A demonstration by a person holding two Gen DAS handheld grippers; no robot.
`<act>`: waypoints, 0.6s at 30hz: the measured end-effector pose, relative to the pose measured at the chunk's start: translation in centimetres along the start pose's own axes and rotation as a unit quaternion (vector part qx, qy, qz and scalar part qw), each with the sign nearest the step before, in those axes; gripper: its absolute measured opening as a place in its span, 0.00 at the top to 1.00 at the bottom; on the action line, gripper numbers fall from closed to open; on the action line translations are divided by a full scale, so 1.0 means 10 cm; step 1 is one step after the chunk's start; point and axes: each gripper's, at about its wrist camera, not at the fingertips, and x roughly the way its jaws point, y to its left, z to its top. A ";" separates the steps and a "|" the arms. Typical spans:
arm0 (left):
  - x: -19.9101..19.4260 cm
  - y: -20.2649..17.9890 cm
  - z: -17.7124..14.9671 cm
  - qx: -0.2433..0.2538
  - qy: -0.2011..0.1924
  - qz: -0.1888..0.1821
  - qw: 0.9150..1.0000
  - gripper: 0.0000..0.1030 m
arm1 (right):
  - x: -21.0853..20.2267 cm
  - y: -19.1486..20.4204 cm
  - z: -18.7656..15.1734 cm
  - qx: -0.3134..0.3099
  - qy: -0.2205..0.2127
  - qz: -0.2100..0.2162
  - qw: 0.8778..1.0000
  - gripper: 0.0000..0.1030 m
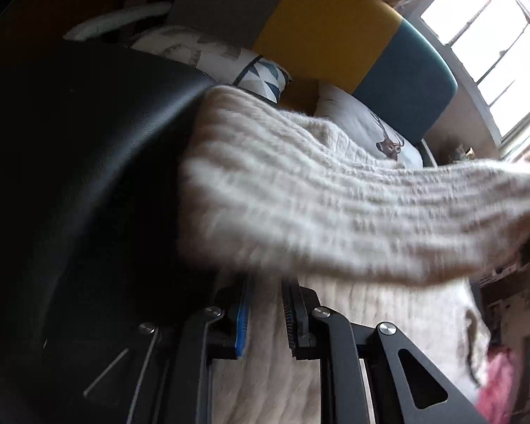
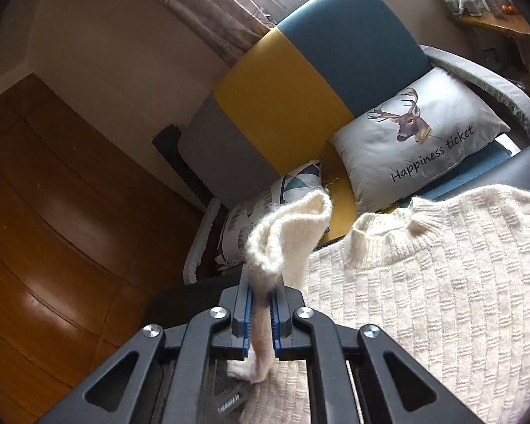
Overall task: Fold clothes
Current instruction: 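Grasp the other sleeve cuff with the right gripper and lift it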
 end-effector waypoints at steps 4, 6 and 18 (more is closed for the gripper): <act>-0.18 -0.05 -0.29 0.030 -0.019 0.003 0.999 0.82 | -0.01 0.06 0.02 -0.004 -0.001 0.016 1.000 0.93; -0.20 -0.15 -0.25 0.035 0.000 -0.017 0.999 0.81 | 0.03 0.11 0.05 -0.015 0.001 0.021 1.000 0.93; 0.04 -0.09 0.55 0.038 -0.050 0.044 0.997 0.78 | -0.16 0.43 0.13 -0.046 -0.021 0.045 0.998 0.93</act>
